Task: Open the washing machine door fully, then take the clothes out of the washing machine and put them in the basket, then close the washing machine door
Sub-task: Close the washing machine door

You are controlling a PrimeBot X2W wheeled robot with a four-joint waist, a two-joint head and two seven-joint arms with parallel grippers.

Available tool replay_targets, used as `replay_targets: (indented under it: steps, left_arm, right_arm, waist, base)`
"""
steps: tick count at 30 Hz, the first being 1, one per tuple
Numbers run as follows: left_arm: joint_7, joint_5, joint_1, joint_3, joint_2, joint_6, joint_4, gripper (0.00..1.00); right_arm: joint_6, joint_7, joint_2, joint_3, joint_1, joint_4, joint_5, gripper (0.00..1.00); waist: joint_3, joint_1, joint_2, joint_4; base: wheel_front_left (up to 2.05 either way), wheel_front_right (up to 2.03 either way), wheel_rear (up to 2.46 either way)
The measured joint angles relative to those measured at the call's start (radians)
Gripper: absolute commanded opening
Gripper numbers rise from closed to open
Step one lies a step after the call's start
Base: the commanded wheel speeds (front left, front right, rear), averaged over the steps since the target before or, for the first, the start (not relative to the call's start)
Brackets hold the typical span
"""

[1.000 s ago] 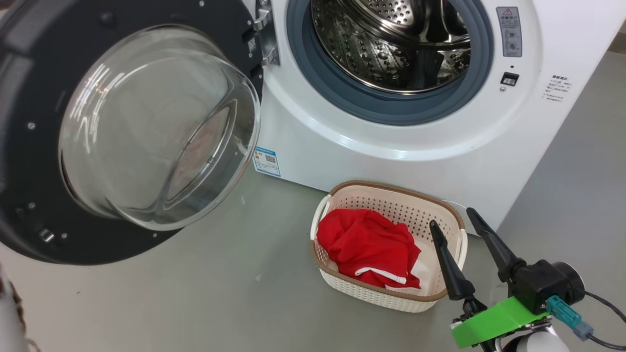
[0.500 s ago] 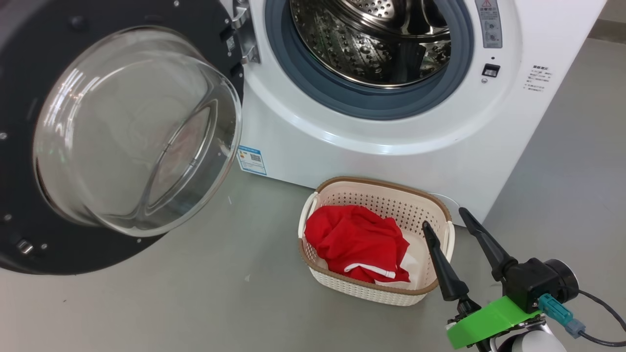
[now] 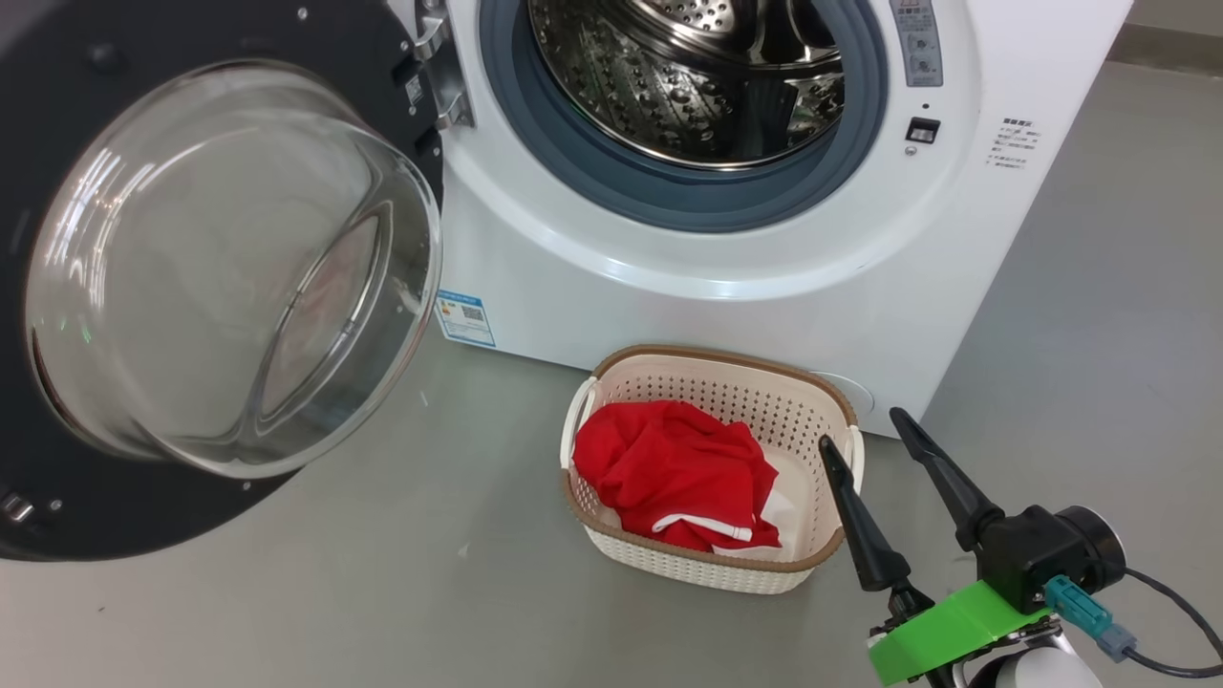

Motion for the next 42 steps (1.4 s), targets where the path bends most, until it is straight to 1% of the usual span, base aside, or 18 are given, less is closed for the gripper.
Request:
replay_targets:
  steps: [6,10,15,17,23,31,34,38,42]
  left_arm:
    - [0.060,-0.013,0.000,0.000,0.031,-0.026,0.040,0.00]
    - [0.100,-0.018,0.000,-0.003,0.041,-0.043,0.051,0.00]
    - [0.184,-0.027,0.000,-0.017,0.053,-0.070,0.053,0.00]
    - [0.202,-0.033,0.000,-0.021,0.053,-0.077,0.052,0.00]
    - [0.274,-0.068,0.004,-0.022,0.045,-0.087,0.034,0.00]
    - [0.361,-0.147,0.020,0.005,0.018,-0.095,-0.008,0.00]
    - [0.379,-0.148,0.033,0.002,0.014,-0.100,-0.026,0.00]
    - [0.399,-0.160,0.064,0.004,-0.007,-0.103,-0.063,0.00]
    - [0.450,-0.211,0.106,0.010,-0.051,-0.103,-0.138,0.00]
  right_arm:
    - [0.000,0.000,0.000,0.005,0.001,0.000,0.000,1.00]
    - [0.000,-0.001,0.000,0.004,0.002,-0.001,0.000,1.00]
    - [0.000,-0.003,0.000,0.001,0.011,0.000,0.000,1.00]
    - [0.000,-0.004,0.000,0.001,0.013,0.000,0.002,1.00]
    - [0.000,-0.006,0.000,0.004,0.013,-0.001,0.003,1.00]
    - [0.000,-0.008,0.000,0.002,0.014,0.001,0.012,1.00]
    - [0.000,-0.011,0.000,0.002,0.014,0.002,0.012,1.00]
    - [0.000,-0.015,0.000,-0.002,0.014,0.003,0.018,1.00]
    - [0.000,-0.015,0.000,-0.007,0.014,0.005,0.019,1.00]
  waist:
    - [-0.015,0.0000,0.0000,-0.014]
    - [-0.019,0.0000,0.0000,-0.013]
    - [-0.019,0.0000,0.0000,-0.007]
    - [-0.018,0.0000,0.0000,-0.003]
    - [-0.013,0.0000,0.0000,0.009]
    - [-0.010,0.0000,0.0000,0.025]
    - [-0.009,0.0000,0.0000,0.028]
    - [-0.007,0.0000,0.0000,0.035]
    - [-0.002,0.0000,0.0000,0.047]
  base:
    - [0.00,0.00,0.00]
    - [0.00,0.00,0.00]
    - [0.00,0.00,0.00]
    - [0.00,0.00,0.00]
    - [0.00,0.00,0.00]
    - [0.00,0.00,0.00]
    - [0.00,0.00,0.00]
    - [0.00,0.00,0.00]
    - [0.00,0.00,0.00]
